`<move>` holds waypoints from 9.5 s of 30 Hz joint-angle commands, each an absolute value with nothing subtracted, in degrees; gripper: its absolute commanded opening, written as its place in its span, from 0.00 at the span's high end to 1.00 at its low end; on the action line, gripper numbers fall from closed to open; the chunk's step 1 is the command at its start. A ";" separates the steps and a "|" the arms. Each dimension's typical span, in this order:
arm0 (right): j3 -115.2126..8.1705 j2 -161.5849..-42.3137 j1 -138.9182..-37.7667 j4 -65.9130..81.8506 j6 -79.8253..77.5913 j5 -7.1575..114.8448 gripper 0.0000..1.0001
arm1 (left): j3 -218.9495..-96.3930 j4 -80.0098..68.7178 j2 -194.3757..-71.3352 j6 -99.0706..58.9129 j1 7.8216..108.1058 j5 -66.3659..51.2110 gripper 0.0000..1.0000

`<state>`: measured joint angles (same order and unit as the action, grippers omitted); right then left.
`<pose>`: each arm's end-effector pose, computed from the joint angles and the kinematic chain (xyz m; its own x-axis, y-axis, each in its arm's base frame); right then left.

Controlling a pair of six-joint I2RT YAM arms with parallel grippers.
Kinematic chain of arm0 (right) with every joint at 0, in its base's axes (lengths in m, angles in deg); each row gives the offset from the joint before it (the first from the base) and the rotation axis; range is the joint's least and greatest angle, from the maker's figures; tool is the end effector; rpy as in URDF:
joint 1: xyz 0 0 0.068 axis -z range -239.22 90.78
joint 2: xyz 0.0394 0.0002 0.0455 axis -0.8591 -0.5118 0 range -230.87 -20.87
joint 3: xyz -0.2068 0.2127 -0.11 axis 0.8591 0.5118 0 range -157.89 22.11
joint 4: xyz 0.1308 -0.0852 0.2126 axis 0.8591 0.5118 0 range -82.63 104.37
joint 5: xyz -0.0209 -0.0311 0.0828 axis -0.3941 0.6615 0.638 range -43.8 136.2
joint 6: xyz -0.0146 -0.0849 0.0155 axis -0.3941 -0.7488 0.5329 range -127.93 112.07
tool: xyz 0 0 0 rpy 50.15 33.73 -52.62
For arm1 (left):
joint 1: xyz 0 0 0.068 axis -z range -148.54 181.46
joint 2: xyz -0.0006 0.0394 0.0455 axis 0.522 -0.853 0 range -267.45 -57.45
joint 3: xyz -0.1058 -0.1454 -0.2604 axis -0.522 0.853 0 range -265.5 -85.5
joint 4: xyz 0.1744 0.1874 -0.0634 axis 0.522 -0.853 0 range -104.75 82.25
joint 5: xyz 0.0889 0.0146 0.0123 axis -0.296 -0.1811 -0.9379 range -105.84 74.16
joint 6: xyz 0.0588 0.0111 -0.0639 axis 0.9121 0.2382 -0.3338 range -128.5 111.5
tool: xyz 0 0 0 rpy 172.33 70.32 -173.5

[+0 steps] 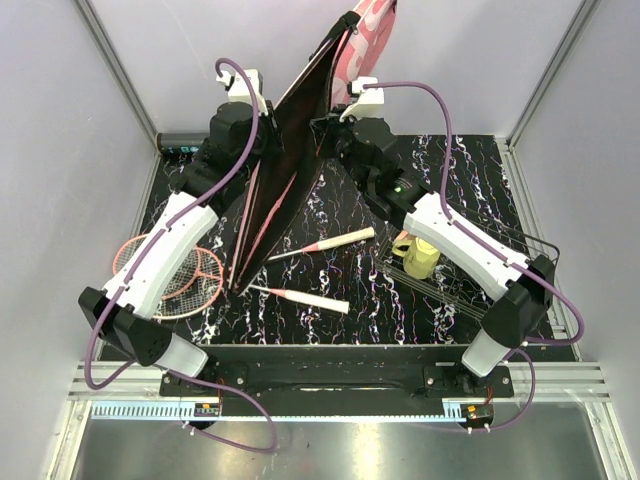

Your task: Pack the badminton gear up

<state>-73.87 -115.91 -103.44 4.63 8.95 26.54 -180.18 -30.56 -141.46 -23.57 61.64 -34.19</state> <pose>0.3337 0.2884 0.4946 -0.0768 0.3068 -0.9487 -0.4116 0.8568 0.3105 0.3271 -0.1620 0.4944 -0.2304 -0.1515 -0.9612 0.1564 0.9692 -0.1903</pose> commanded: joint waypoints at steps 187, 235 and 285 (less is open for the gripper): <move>-71.99 -126.94 -122.41 38.40 -57.09 0.35 1.00 | -153.36 -26.92 -135.95 -54.55 31.90 -30.44 1.00; -73.34 -130.56 -101.67 31.46 12.37 72.12 0.55 | -133.75 12.81 -140.94 -70.02 36.30 12.02 1.00; -59.00 -125.20 -100.26 22.37 28.69 64.75 1.00 | -138.23 15.10 -145.51 -70.72 39.89 21.33 1.00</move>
